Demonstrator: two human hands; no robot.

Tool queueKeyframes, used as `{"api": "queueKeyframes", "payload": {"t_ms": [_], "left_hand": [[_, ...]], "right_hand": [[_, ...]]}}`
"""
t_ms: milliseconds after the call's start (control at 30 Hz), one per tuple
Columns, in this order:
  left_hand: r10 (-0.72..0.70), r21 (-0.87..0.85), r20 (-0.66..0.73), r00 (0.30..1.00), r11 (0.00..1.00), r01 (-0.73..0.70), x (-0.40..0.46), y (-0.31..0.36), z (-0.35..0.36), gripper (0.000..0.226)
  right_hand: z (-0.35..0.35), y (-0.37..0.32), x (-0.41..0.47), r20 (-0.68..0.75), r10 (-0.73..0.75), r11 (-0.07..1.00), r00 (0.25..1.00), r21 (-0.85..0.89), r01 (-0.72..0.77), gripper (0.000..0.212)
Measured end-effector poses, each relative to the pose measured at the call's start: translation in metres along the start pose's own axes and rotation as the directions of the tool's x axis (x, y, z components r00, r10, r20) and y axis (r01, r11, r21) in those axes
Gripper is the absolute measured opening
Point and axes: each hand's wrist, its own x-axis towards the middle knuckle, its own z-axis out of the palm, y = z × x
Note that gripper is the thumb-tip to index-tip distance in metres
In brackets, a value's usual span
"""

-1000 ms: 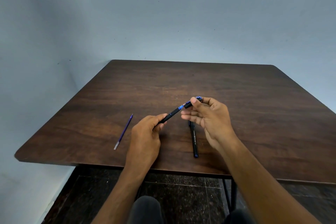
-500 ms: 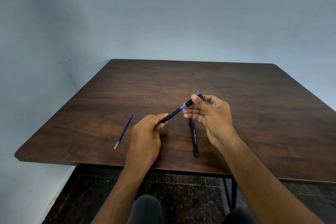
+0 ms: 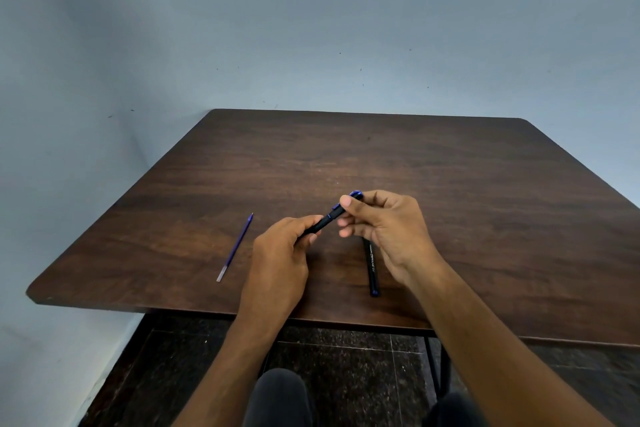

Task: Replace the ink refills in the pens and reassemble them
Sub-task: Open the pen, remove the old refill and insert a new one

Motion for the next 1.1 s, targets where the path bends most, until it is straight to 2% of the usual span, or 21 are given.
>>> {"api": "queueKeyframes", "payload": {"t_ms": [133,433,600,700,800,867,967,1100], "left_hand": [[0.032,0.014,0.0,0.999,0.999,-0.032,0.001,0.0,0.0,0.03],[-0.082,-0.085,-0.066,0.995,0.993,0.076,0.001,-0.005,0.001,0.038],[-0.082,-0.094,-0.08,0.993,0.993,0.074,0.0,-0.005,0.002,0.035],[-0.068,-0.156,-0.082,0.994,0.986,0.055,-0.001,0.001,0.002,0.041],[0.017,-0.158,-0.071,0.997,0.987,-0.029,-0.001,0.011,0.0,0.049],[0.043,-0.117,-0.062,0.997,0.992,-0.05,-0.001,0.013,-0.001,0.045],[0.08,-0.104,-0.052,0.995,0.991,-0.085,-0.002,0.014,0.001,0.024],[0.109,-0.131,-0.003,0.994,0.985,-0.108,0.0,0.031,0.009,0.015]], "right_hand": [[0.001,0.002,0.002,-0.015,-0.058,0.995,0.998,-0.078,0.057,0.017],[0.012,0.004,-0.001,0.013,-0.171,0.967,0.985,-0.187,0.171,0.01],[0.016,0.005,-0.005,-0.035,-0.123,0.98,0.992,-0.159,0.116,0.01],[0.019,0.002,-0.006,-0.033,-0.09,0.991,0.995,-0.099,0.087,0.011],[0.027,0.008,-0.013,-0.033,-0.105,0.977,0.994,-0.189,0.097,0.009],[0.028,0.009,-0.017,-0.065,-0.12,0.967,0.991,-0.234,0.102,0.01],[0.018,-0.001,-0.018,-0.097,-0.119,0.964,0.988,-0.251,0.092,0.015],[-0.004,-0.022,-0.023,-0.059,-0.119,0.949,0.991,-0.299,0.096,0.016]]}}
